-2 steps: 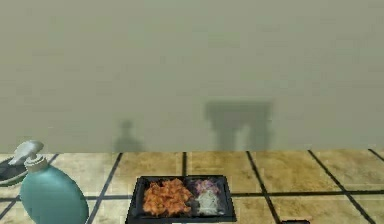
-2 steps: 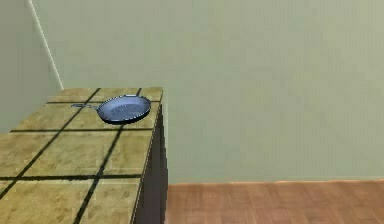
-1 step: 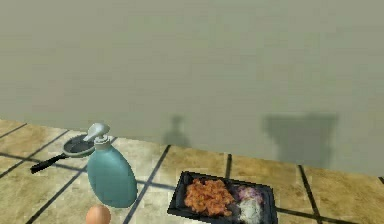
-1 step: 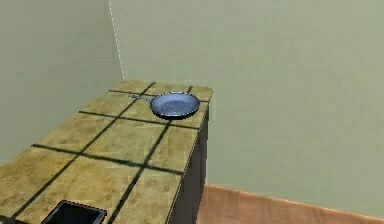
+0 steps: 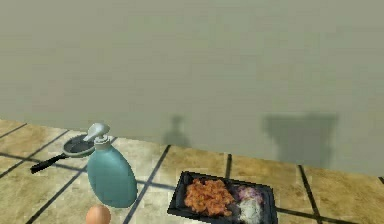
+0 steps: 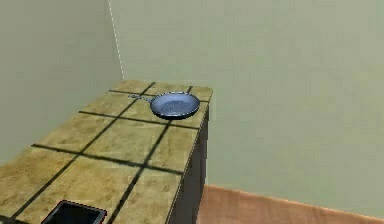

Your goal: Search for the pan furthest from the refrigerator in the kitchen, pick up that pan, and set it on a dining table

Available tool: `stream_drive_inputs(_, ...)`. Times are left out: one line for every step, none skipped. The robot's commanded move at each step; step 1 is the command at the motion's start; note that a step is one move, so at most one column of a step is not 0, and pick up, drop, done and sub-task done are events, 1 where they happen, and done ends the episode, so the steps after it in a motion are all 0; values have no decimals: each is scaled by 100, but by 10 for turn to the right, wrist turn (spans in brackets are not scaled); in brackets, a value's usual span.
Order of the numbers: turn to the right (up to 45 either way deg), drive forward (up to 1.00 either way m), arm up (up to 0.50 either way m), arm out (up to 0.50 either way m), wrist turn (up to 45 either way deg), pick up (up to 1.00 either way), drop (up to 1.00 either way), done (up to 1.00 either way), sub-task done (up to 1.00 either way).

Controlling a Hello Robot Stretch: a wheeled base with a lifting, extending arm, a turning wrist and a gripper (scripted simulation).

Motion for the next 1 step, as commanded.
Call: stream_drive_inputs(0,0,38,0,0,0,0,0,0)
